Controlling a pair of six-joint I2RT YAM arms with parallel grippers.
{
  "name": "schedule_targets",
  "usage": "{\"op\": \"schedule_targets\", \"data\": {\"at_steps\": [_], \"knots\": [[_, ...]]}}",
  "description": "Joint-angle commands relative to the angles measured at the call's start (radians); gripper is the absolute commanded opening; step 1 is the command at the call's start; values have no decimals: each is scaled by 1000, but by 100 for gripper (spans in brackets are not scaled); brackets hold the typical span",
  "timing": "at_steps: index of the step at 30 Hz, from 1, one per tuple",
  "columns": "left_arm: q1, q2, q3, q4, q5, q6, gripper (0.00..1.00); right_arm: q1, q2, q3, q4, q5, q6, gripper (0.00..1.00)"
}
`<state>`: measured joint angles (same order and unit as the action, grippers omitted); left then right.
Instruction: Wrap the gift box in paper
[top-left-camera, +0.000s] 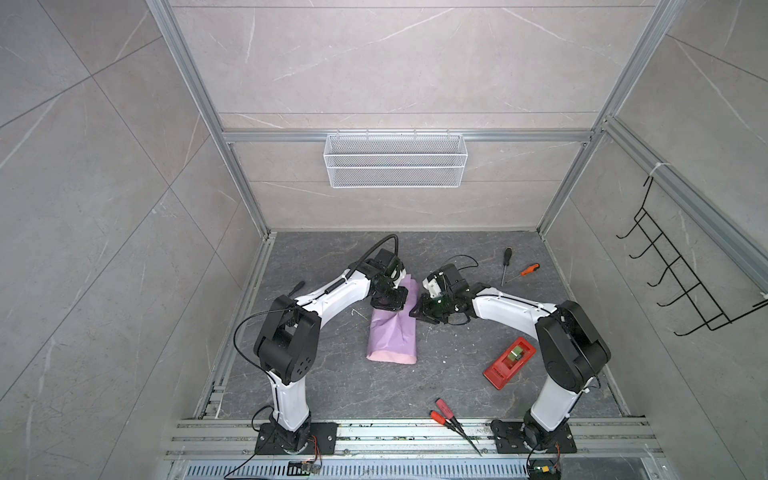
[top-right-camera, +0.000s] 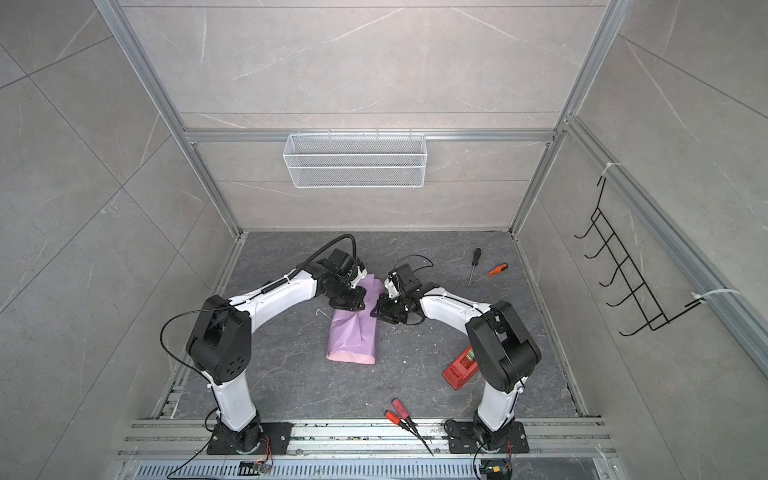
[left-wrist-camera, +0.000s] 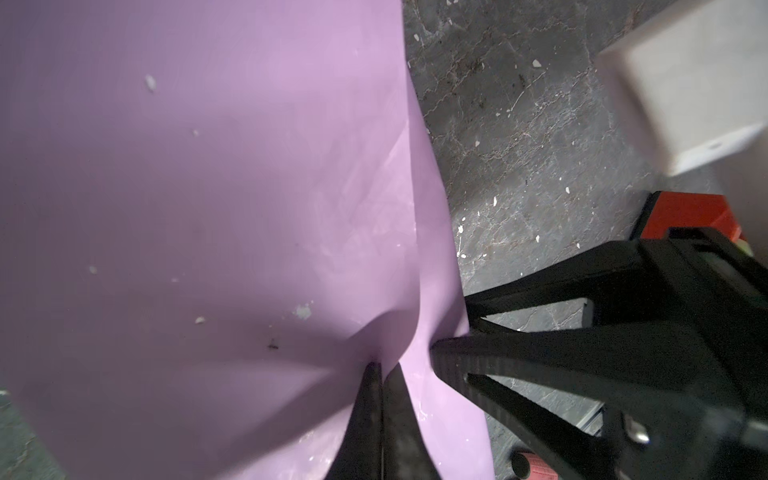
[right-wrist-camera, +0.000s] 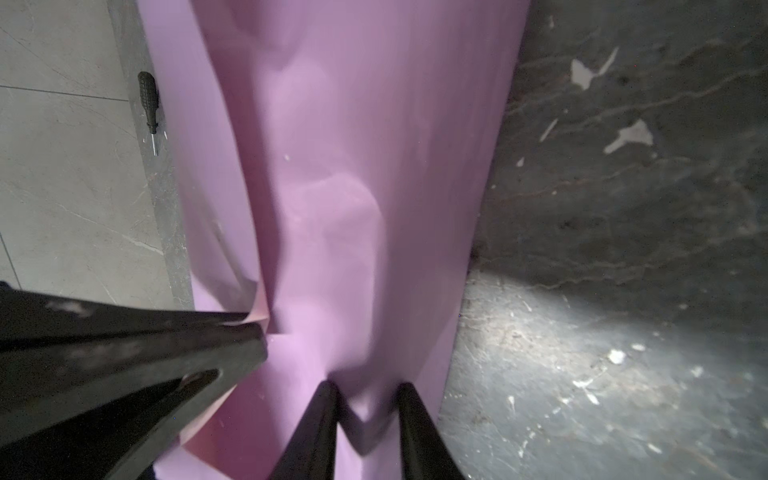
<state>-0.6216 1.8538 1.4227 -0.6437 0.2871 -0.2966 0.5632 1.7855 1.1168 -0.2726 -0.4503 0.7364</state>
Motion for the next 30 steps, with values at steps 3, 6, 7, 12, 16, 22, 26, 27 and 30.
{"op": "schedule_targets", "data": {"at_steps": [3, 6, 7, 12, 16, 22, 26, 27, 30], "knots": [[-42, 6, -33, -17, 44, 45, 0, 10, 85, -65, -221, 115, -27, 28], [-43, 5, -58, -16, 34, 47, 0, 10, 78, -47, -227, 100, -32, 29], [-44, 5, -63, -14, 34, 48, 0, 10, 75, -42, -229, 95, -33, 29], [-43, 2, -70, -14, 18, 55, 0, 10, 38, -19, -250, 74, -47, 33], [-44, 3, -73, -13, 15, 53, 0, 10, 13, -21, -257, 45, -48, 35], [-44, 2, -67, -14, 19, 52, 0, 14, 19, -64, -228, 28, -36, 31], [-46, 2, -52, -15, 24, 50, 0, 23, 43, -86, -205, 25, -30, 26], [-48, 1, -44, -19, 26, 53, 0, 24, 49, -92, -202, 27, -28, 25], [-62, -11, -9, -31, 33, 64, 0, 26, 61, -105, -192, 34, -23, 25]]}}
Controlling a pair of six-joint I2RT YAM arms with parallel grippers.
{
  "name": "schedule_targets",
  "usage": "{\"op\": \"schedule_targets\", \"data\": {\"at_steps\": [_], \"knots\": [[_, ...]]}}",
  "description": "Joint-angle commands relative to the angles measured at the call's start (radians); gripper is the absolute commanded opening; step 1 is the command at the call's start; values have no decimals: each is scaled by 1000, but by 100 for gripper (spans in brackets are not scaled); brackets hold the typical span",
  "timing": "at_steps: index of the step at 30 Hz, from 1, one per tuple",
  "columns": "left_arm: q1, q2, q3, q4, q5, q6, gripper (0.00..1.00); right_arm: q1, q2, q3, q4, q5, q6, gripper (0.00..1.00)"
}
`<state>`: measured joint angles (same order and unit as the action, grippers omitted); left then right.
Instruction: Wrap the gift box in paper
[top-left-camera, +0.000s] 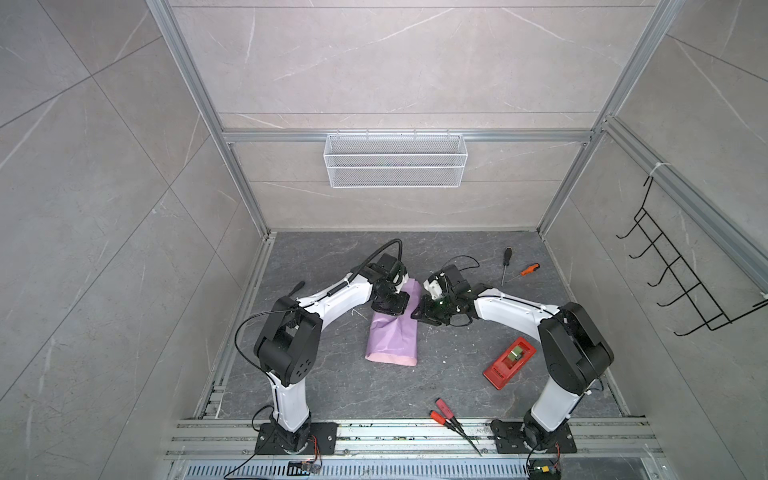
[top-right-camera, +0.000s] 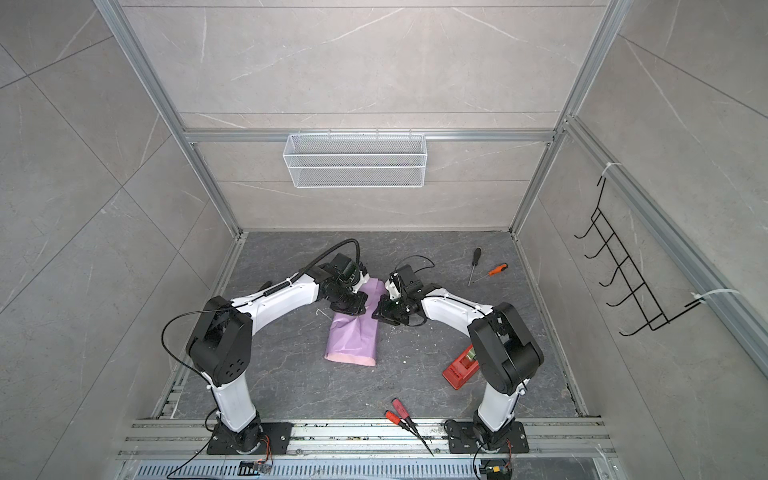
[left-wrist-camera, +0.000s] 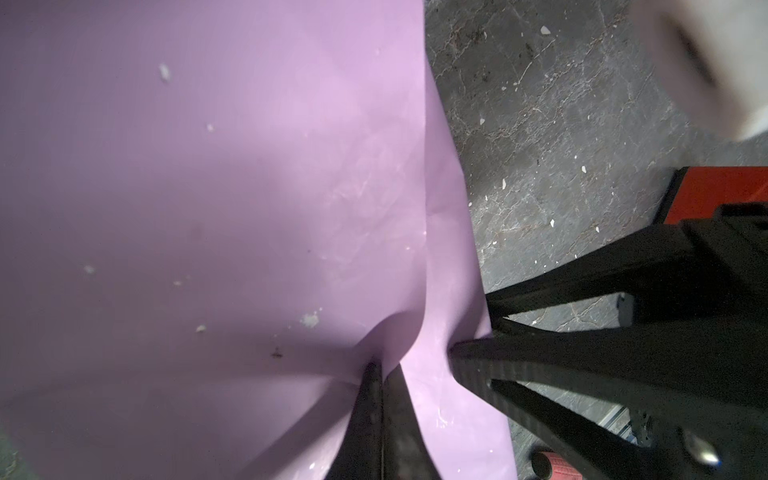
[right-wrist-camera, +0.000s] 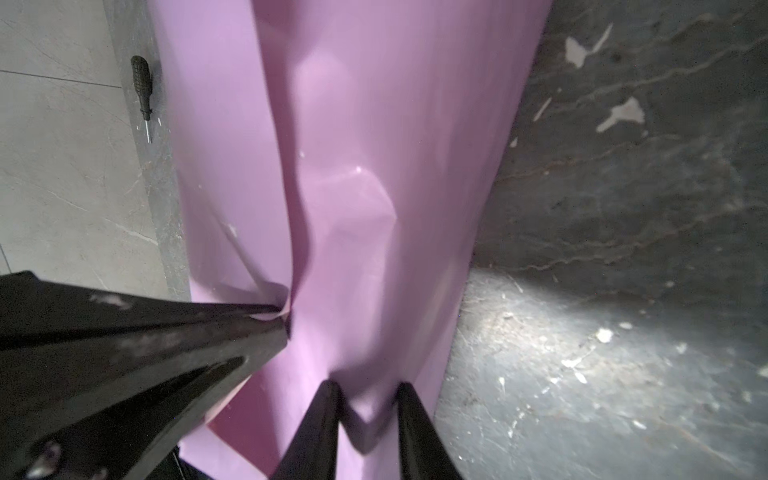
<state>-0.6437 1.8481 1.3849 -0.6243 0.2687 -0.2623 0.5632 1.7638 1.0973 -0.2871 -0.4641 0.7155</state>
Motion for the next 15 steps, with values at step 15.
{"op": "schedule_targets", "data": {"at_steps": [15], "knots": [[-80, 22, 119, -49, 170, 9, 0, 37, 86, -86, -164, 70, 24, 25]]}}
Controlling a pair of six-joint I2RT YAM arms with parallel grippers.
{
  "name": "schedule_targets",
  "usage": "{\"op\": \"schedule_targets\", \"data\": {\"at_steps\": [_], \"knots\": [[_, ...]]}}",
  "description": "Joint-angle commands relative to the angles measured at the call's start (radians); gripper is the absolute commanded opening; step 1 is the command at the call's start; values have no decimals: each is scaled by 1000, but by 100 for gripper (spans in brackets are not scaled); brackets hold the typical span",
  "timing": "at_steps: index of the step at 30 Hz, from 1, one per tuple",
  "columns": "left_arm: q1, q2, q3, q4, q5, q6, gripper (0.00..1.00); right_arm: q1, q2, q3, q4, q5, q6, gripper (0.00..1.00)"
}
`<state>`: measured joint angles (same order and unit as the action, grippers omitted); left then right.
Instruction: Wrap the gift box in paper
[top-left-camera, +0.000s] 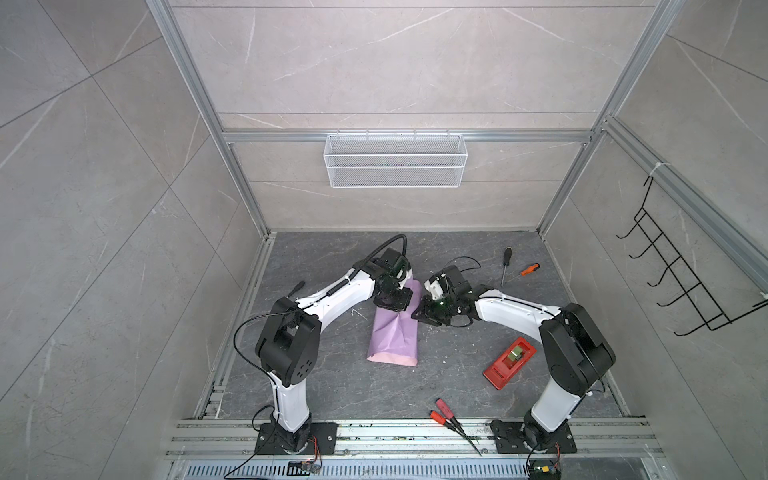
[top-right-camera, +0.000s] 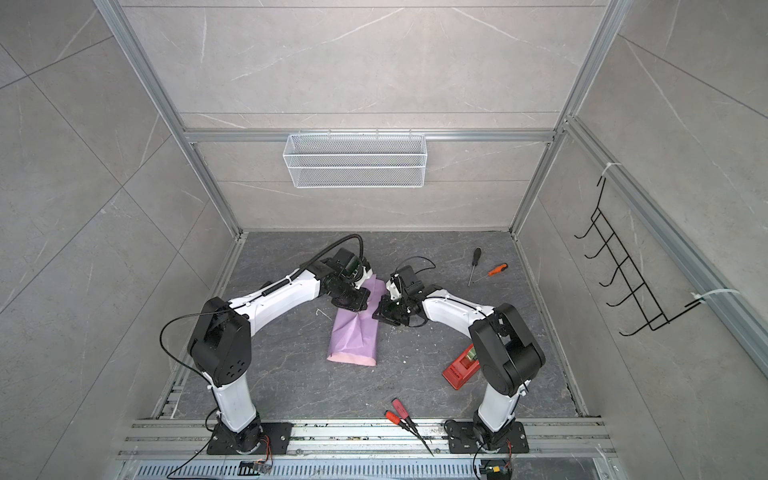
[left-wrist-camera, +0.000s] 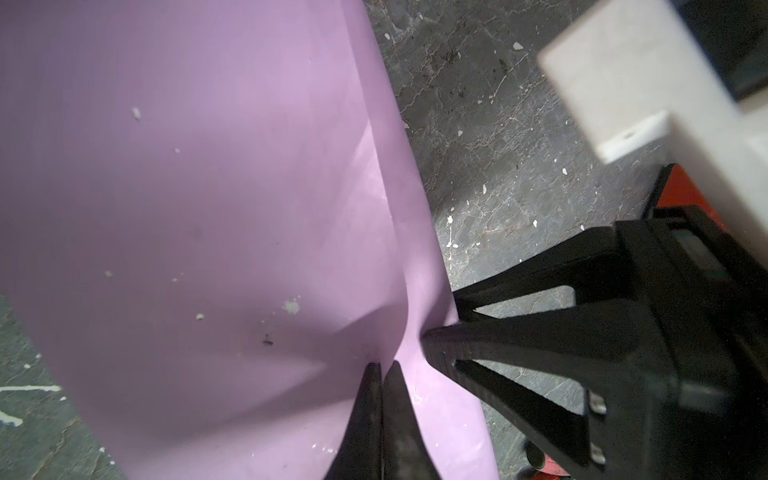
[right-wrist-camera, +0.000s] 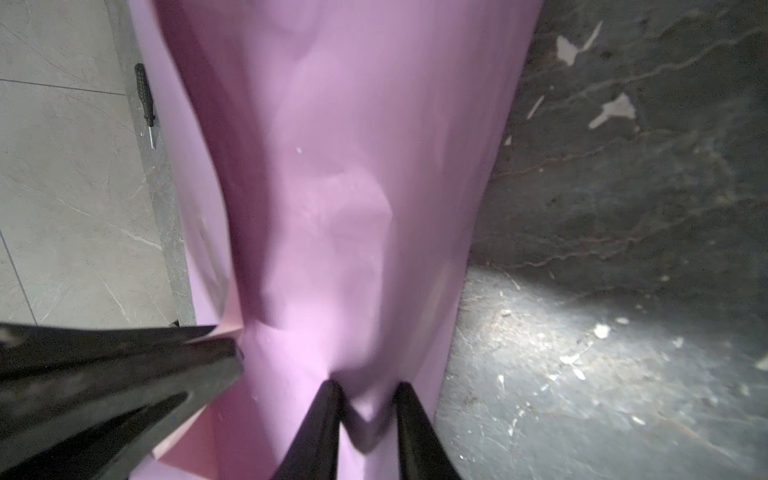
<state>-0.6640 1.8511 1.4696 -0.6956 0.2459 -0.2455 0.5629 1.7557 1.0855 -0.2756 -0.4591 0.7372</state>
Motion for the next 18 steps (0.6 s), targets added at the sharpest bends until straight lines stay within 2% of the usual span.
{"op": "schedule_targets", "data": {"at_steps": [1, 18], "knots": [[-57, 23, 27, 24, 191, -9, 0, 38, 94, -71, -177, 64, 2, 24], [-60, 62, -137, 74, 184, -3, 1, 40, 60, -36, -184, 53, 0, 25]]}}
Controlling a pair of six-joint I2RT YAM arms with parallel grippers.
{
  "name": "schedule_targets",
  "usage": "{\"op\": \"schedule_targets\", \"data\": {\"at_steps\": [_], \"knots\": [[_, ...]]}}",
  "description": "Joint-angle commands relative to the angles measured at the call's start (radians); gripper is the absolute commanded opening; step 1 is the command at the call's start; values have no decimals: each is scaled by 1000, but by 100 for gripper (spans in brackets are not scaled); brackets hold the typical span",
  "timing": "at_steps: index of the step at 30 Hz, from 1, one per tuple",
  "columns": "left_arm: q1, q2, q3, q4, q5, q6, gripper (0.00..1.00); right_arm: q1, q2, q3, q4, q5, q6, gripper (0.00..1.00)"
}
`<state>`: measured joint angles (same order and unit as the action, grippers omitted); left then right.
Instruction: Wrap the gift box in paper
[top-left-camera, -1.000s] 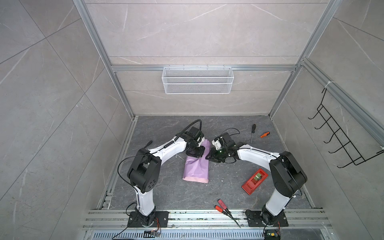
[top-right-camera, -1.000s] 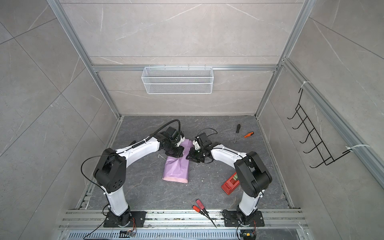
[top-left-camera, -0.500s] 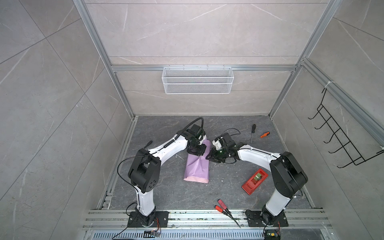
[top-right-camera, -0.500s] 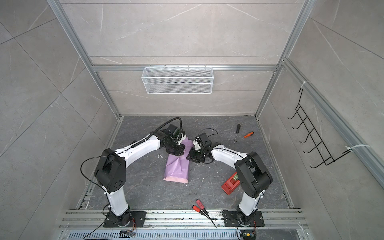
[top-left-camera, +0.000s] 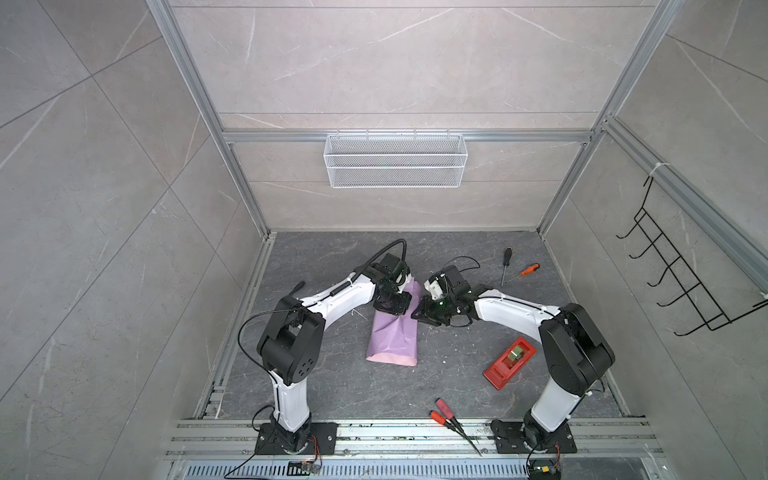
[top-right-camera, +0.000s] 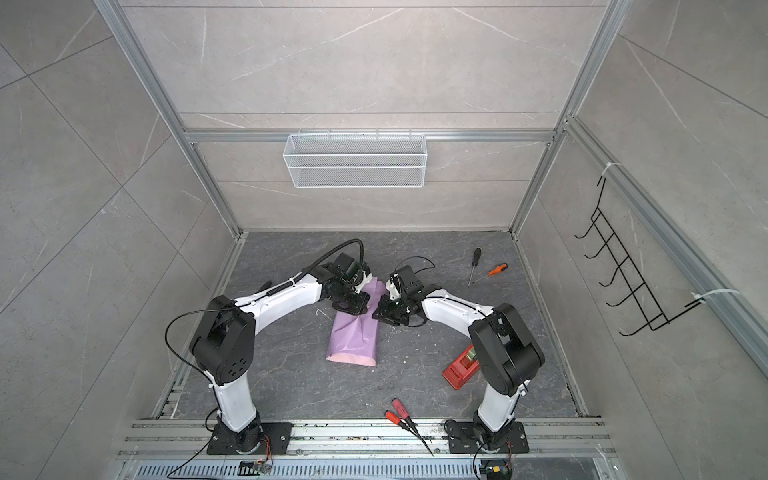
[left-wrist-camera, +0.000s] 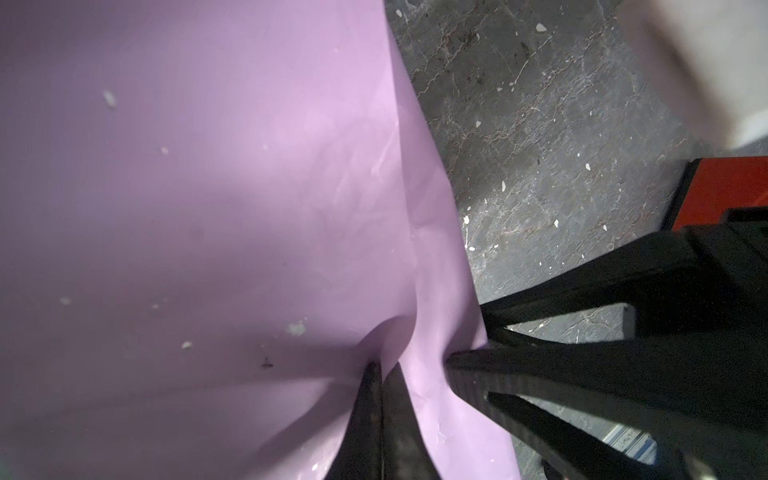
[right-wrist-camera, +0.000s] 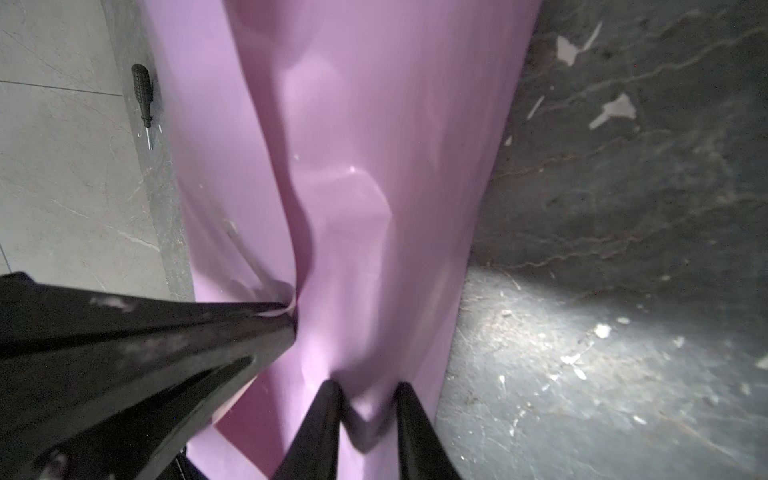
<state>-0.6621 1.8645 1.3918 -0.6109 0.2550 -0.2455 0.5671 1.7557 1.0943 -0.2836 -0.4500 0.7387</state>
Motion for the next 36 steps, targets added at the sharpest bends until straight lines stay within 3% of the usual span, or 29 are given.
{"op": "schedule_targets", "data": {"at_steps": [1, 11, 15, 25, 31, 36], "knots": [[-60, 48, -60, -13, 173, -3, 1, 35, 52, -44, -172, 40, 3, 26], [-47, 47, -74, -10, 145, -11, 1, -73, -78, -18, -150, -52, 26, 40], [-47, 48, -74, -7, 146, -8, 1, -75, -64, 19, -119, -81, 50, 48], [-47, 58, -76, -3, 151, -6, 1, -81, -20, 62, -121, -14, 80, 68], [-47, 59, -74, -2, 149, -5, 1, -84, 7, 40, -125, 17, 99, 69], [-49, 63, -77, 5, 153, -3, 1, -84, 36, 33, -118, 17, 102, 61]]}}
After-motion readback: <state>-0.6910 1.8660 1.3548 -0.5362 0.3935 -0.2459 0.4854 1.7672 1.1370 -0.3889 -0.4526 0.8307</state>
